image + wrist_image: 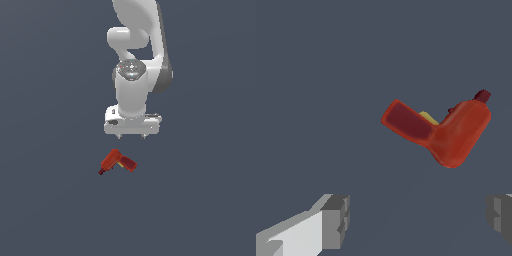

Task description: Pick up the object and move it to a goal position.

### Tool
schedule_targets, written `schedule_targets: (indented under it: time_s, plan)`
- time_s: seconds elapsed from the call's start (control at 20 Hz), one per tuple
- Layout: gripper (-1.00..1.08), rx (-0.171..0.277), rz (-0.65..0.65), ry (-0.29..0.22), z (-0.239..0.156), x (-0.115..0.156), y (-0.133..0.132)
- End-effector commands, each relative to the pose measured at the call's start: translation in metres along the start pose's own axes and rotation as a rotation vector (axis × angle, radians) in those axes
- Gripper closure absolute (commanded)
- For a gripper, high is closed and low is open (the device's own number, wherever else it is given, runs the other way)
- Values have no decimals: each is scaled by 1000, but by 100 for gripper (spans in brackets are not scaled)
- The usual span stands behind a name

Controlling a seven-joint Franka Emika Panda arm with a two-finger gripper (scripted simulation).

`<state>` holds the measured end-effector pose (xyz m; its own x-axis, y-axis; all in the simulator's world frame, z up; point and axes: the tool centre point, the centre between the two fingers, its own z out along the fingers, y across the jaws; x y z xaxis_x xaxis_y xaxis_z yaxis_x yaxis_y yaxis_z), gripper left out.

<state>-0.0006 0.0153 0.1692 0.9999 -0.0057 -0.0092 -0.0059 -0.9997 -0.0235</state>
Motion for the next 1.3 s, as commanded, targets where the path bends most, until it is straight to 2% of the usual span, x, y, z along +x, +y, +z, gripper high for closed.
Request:
schedule_targets:
  time_s: [0.0,0.35,0.7,1.25]
  plan:
    - [-100,0,0,0,0,0,0]
    - [-100,-13,-12,18,-10,5,-4]
    - [-100,-15,-36,14,-8,6,-3]
    - [-100,-29,-213,-12,7,14,1]
